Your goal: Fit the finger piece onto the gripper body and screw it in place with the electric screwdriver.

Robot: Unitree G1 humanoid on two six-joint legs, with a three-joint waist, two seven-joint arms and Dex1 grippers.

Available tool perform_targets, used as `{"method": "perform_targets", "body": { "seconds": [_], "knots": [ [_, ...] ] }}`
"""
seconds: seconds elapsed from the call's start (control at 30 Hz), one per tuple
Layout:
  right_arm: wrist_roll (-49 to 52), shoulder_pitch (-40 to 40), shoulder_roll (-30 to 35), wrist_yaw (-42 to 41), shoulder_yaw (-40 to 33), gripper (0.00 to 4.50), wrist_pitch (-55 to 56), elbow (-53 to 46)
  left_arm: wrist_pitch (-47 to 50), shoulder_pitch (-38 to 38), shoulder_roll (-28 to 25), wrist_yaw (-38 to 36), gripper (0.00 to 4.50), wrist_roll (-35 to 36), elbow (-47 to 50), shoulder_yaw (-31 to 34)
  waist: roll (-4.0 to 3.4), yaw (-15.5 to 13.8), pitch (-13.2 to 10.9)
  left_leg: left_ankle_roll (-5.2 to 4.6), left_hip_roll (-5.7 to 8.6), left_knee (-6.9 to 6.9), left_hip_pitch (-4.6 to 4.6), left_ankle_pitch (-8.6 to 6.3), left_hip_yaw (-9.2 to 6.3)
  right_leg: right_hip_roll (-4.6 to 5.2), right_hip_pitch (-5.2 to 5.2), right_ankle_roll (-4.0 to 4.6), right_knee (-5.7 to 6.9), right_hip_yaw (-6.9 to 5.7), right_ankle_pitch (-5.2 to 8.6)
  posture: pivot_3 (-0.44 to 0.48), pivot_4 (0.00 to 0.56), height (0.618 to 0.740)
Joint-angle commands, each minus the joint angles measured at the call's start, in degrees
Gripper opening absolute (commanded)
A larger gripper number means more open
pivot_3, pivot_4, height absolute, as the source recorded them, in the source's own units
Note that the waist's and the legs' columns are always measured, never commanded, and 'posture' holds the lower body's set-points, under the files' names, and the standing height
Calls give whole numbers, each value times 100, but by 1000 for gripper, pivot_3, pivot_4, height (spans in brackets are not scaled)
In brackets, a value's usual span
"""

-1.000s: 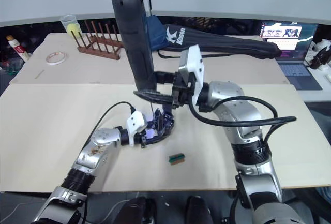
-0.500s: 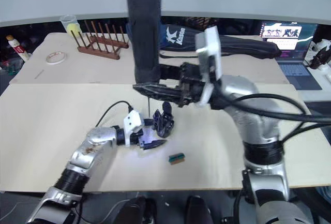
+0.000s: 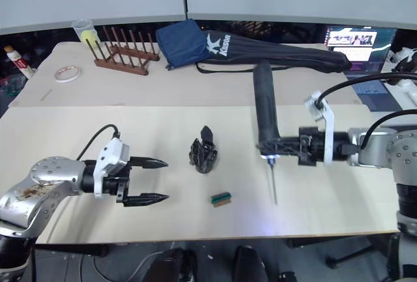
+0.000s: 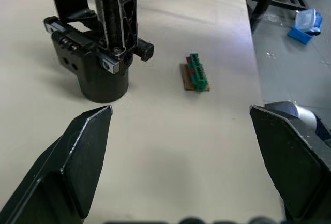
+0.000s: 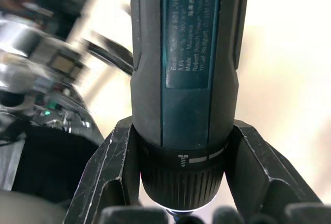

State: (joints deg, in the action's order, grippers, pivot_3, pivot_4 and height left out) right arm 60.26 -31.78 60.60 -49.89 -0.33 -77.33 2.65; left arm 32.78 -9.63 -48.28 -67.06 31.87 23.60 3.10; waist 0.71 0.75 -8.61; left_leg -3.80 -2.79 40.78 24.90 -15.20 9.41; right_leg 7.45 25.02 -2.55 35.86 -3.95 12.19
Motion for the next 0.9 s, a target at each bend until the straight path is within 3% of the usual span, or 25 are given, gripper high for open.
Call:
{"method": "perform_targets", "body": {
  "seconds": [0.03,0.13,0.17,0.27,0.33,0.47,0.57,0.73,0.9],
  "knots": [
    [-1124,-159,86,-464,829,1899,554,651,-25,155,-164,43,4500,133,216,321,0,7,0,0,0,0,0,0,0,-2,1,0,-1,0,0,0,150,740],
    [-1878,-329,53,-967,1342,1899,1145,1191,-95,249,-189,124,4500,78,202,399,-12,-1,-8,9,3,0,3,5,4,-2,7,-1,1,5,1,0,150,740],
    [-2015,-402,-10,-1087,1397,2909,1201,1434,-191,281,-181,162,4500,1,171,430,-13,4,-7,11,4,0,4,6,5,-2,8,-2,2,6,1,0,150,740],
    [-2592,-342,60,-1640,1593,3799,1972,1631,-269,410,-215,275,4500,-70,97,569,-12,-1,-8,15,1,2,3,9,6,-6,4,-2,1,6,0,0,150,740],
    [-3027,-36,359,-2256,1497,4476,3242,1398,-215,620,-401,190,4500,-8,123,784,-12,-13,-8,16,1,1,2,9,4,-7,2,-3,1,4,1,0,150,740],
    [-3222,177,790,-3424,510,4476,5565,1578,391,1281,-1211,-465,4500,458,163,1662,-26,-14,-26,17,0,1,4,9,10,-5,8,-10,2,5,5,0,150,740],
    [-3400,113,1141,-4036,144,4476,6459,2103,477,1735,-1693,-1050,4500,525,-165,2448,-38,-9,-32,24,-3,1,-2,13,15,-4,9,-12,3,6,7,0,150,740],
    [-3524,119,1698,-4261,-162,4476,6934,3111,265,2300,-1986,-1527,4500,124,-819,3300,-38,6,-33,56,-7,-19,-44,2,15,-2,11,30,4,0,43,0,150,740],
    [-3572,174,1507,-4110,-589,4476,7222,3467,-49,2142,-1636,-1273,4500,118,-909,3211,-42,25,-32,84,-7,-32,-54,-2,24,-1,9,32,11,10,40,0,150,740]
  ]
}}
